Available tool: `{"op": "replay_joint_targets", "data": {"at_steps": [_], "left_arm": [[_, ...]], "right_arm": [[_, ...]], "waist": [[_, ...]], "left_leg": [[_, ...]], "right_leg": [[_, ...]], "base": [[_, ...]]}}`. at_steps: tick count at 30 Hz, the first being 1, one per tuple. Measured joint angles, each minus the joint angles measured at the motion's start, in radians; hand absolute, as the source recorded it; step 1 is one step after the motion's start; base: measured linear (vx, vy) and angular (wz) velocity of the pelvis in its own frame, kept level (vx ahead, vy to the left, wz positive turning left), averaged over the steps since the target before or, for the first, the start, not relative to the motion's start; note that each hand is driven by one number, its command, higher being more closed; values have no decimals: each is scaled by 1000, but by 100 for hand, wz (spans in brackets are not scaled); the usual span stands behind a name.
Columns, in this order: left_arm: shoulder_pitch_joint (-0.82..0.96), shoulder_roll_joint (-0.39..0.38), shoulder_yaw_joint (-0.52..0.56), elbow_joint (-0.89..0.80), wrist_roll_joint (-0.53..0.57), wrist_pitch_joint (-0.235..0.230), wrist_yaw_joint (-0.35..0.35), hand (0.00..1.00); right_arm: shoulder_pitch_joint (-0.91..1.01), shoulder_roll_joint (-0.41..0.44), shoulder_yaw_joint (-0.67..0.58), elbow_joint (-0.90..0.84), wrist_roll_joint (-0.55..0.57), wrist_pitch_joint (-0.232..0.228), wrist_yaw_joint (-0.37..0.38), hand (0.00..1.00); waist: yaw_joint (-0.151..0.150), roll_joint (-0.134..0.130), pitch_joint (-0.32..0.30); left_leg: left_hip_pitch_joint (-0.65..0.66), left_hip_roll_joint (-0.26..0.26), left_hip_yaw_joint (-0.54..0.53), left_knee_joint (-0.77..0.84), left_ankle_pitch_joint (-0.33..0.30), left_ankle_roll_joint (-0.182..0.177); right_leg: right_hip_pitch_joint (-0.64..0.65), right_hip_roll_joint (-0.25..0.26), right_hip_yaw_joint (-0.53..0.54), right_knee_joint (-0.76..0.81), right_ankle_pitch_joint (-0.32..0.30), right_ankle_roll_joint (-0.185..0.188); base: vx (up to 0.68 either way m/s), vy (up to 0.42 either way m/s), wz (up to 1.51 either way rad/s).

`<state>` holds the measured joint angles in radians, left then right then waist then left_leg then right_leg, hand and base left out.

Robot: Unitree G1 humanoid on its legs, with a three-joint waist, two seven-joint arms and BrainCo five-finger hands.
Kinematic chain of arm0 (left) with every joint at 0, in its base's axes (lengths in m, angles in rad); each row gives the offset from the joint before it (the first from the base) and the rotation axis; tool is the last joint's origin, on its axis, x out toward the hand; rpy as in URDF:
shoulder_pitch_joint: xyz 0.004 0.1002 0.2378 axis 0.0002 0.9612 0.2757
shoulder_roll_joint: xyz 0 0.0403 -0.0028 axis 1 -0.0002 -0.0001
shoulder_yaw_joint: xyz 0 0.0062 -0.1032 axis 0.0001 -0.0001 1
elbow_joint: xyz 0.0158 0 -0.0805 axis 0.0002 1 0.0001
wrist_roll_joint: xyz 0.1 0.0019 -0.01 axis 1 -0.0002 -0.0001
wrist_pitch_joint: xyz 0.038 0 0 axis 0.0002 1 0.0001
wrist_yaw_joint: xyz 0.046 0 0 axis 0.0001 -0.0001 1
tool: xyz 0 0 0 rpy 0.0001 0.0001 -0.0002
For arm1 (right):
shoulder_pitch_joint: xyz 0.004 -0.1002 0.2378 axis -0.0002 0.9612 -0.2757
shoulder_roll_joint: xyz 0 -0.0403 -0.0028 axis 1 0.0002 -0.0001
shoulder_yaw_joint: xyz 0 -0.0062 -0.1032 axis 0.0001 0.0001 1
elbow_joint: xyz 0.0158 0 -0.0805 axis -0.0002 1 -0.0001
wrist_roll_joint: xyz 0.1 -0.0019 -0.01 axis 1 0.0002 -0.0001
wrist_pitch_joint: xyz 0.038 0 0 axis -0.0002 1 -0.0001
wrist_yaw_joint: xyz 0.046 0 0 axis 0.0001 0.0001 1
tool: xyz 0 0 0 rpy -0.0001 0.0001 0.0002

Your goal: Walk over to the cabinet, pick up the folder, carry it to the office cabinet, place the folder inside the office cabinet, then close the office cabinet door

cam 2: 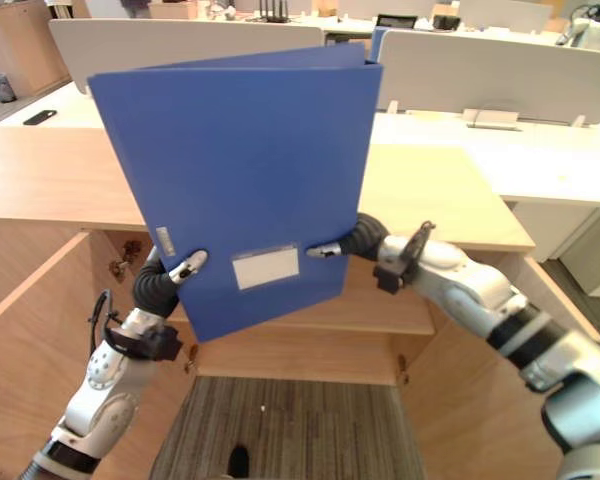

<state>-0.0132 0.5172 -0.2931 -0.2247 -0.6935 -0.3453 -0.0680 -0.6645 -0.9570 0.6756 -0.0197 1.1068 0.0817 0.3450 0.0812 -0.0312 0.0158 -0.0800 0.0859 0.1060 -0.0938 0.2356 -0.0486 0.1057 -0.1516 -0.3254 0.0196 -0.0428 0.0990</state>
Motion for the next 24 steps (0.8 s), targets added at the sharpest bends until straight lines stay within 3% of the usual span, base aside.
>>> {"op": "replay_joint_targets", "data": {"at_steps": [3, 7, 9, 14, 17, 22, 24], "left_arm": [[35, -7, 1, 7, 1, -32, 0, 0], [142, -24, 0, 44, 1, -29, -17, 0], [206, -25, 0, 72, 5, -7, -50, 0], [247, -24, -4, 301, 155, 122, -199, 0], [277, -77, -8, 410, 213, 151, -250, 0], [271, -226, 27, 692, 217, 168, -266, 0], [268, -300, 116, 854, 202, 207, -254, 0]], "right_arm": [[30, 36, -35, -21, -40, 14, -2, 100], [32, 86, -25, -21, -139, 46, -1, 100], [32, 110, -14, -20, -171, 60, 1, 100], [29, 168, 77, 29, -233, 88, 2, 100], [45, 164, 114, 33, -275, 98, 25, 100], [151, 123, 113, 32, -348, 99, 36, 100], [201, 78, 88, 30, -380, 98, 50, 100]], "waist": [[-9, 1, -2], [-23, 1, -2], [-30, 2, -2], [-32, 3, -1], [-38, 2, -1], [-33, -2, 0], [-32, -7, 4]], "left_leg": [[-7, 1, -2, 0, 1, -1], [-7, 0, -2, 0, 1, -1], [-7, 2, 0, 0, 0, -1], [-7, 25, -1, 0, -1, -3], [-7, 32, 5, 0, -3, -7], [-5, 42, 14, 0, -7, -11], [-3, 46, 19, 0, -9, -14]], "right_leg": [[-19, -5, 2, 31, -12, 1], [-25, -8, 3, 44, -18, 3], [-34, -10, 6, 56, -27, 3], [-18, 15, 4, 21, -21, -4], [-17, 26, 8, 10, -19, -7], [-17, 35, 17, 3, -14, -4], [-18, 40, 24, 3, -13, -6]], "base": [[0, 0, 0], [0, 0, 0], [0, 0, 0], [-3, -11, -2], [7, -19, -7], [33, -18, -7], [46, -19, -10]]}}
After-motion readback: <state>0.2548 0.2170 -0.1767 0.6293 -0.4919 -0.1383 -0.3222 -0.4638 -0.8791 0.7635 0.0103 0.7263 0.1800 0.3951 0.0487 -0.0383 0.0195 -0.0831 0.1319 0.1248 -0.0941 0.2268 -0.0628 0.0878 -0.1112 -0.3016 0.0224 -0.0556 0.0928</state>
